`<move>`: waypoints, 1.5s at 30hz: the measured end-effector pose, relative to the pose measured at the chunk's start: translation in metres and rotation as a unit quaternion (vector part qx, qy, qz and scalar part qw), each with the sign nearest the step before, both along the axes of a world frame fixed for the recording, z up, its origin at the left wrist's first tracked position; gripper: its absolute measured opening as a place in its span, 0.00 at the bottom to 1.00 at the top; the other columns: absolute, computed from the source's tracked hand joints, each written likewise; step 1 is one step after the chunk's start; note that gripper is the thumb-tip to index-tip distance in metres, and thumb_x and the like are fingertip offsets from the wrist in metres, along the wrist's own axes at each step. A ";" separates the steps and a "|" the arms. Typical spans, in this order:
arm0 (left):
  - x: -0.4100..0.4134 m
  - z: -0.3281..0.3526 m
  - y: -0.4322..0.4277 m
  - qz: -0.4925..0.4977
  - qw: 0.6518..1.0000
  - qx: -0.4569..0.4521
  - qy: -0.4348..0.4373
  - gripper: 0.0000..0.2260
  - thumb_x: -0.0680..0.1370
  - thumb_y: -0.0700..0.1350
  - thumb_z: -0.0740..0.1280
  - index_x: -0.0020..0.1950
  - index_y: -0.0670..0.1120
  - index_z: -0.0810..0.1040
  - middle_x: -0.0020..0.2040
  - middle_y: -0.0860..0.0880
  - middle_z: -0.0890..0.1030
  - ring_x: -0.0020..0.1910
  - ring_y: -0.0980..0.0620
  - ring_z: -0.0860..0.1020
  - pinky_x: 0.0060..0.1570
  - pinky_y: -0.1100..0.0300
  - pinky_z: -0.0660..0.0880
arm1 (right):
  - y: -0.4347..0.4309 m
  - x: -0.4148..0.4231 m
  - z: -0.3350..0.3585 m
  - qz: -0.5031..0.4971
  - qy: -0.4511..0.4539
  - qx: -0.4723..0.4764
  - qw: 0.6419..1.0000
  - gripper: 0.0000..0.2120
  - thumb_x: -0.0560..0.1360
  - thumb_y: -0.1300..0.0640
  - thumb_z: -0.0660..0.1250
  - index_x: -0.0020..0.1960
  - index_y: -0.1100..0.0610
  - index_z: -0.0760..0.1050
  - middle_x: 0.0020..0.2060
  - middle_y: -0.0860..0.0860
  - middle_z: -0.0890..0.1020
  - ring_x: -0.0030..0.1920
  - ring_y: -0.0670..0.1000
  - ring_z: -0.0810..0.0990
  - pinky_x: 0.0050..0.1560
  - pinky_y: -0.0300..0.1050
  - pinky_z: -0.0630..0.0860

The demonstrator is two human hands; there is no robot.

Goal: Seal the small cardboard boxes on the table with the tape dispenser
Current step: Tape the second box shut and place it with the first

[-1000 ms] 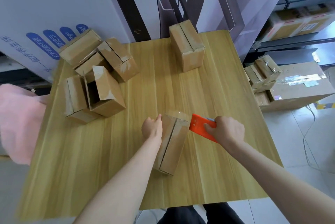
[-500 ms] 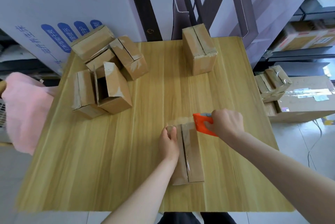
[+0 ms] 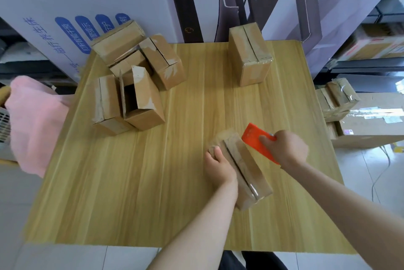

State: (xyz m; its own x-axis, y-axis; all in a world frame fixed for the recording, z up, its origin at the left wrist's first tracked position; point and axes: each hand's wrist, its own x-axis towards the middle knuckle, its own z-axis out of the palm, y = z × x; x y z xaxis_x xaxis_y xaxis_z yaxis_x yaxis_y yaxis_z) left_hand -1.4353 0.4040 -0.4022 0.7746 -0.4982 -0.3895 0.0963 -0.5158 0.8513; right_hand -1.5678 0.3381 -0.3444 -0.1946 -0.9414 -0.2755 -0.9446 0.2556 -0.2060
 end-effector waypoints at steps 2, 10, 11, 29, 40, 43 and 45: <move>-0.012 0.005 -0.007 0.050 0.999 -0.010 0.012 0.12 0.82 0.46 0.60 0.51 0.39 0.77 0.47 0.42 0.81 0.47 0.43 0.78 0.46 0.57 0.71 | 0.007 -0.008 0.013 -0.086 -0.083 -0.053 0.991 0.24 0.72 0.38 0.63 0.31 0.58 0.74 0.24 0.49 0.75 0.25 0.51 0.75 0.27 0.38 0.66; -0.009 0.009 -0.003 0.002 0.996 -0.024 0.082 0.13 0.81 0.46 0.59 0.58 0.38 0.74 0.55 0.40 0.80 0.55 0.40 0.77 0.57 0.47 0.74 | 0.045 0.013 0.018 -0.303 -0.376 -0.091 0.871 0.26 0.71 0.41 0.69 0.25 0.57 0.65 0.20 0.49 0.67 0.24 0.50 0.65 0.26 0.42 0.61; -0.004 0.009 0.000 -0.026 0.997 -0.010 0.070 0.13 0.81 0.46 0.60 0.60 0.38 0.73 0.58 0.40 0.79 0.58 0.40 0.76 0.60 0.47 0.73 | 0.046 0.016 0.018 -0.304 -0.381 -0.091 0.868 0.27 0.71 0.41 0.69 0.24 0.57 0.65 0.18 0.47 0.66 0.22 0.49 0.64 0.25 0.41 0.61; 0.026 0.037 -0.060 -0.485 0.817 0.180 -0.256 0.07 0.78 0.50 0.63 0.50 0.54 0.81 0.44 0.52 0.84 0.47 0.46 0.81 0.40 0.60 0.71 | 0.047 0.016 0.018 -0.320 -0.420 -0.083 0.845 0.25 0.69 0.43 0.71 0.23 0.55 0.66 0.15 0.45 0.67 0.16 0.43 0.65 0.19 0.35 0.62; 0.020 0.064 -0.097 -0.645 0.590 0.287 -0.392 0.16 0.78 0.44 0.59 0.66 0.49 0.72 0.65 0.51 0.73 0.59 0.49 0.77 0.45 0.60 0.70 | 0.047 0.018 0.017 -0.317 -0.402 -0.080 0.855 0.25 0.69 0.39 0.70 0.24 0.56 0.70 0.15 0.46 0.70 0.17 0.43 0.68 0.24 0.40 0.65; 0.027 0.064 -0.094 -0.643 0.615 0.283 -0.357 0.18 0.78 0.46 0.63 0.67 0.55 0.72 0.67 0.54 0.71 0.61 0.49 0.75 0.46 0.59 0.71 | 0.048 0.019 0.018 -0.314 -0.399 -0.079 0.858 0.24 0.69 0.38 0.69 0.26 0.56 0.72 0.16 0.46 0.71 0.19 0.45 0.69 0.25 0.41 0.66; 0.038 0.058 -0.084 -0.603 0.706 0.237 -0.286 0.25 0.76 0.48 0.68 0.72 0.58 0.66 0.70 0.53 0.69 0.65 0.48 0.73 0.53 0.57 0.72 | 0.049 0.018 0.019 -0.310 -0.398 -0.076 0.860 0.24 0.69 0.38 0.69 0.26 0.56 0.72 0.17 0.46 0.71 0.21 0.47 0.70 0.26 0.41 0.66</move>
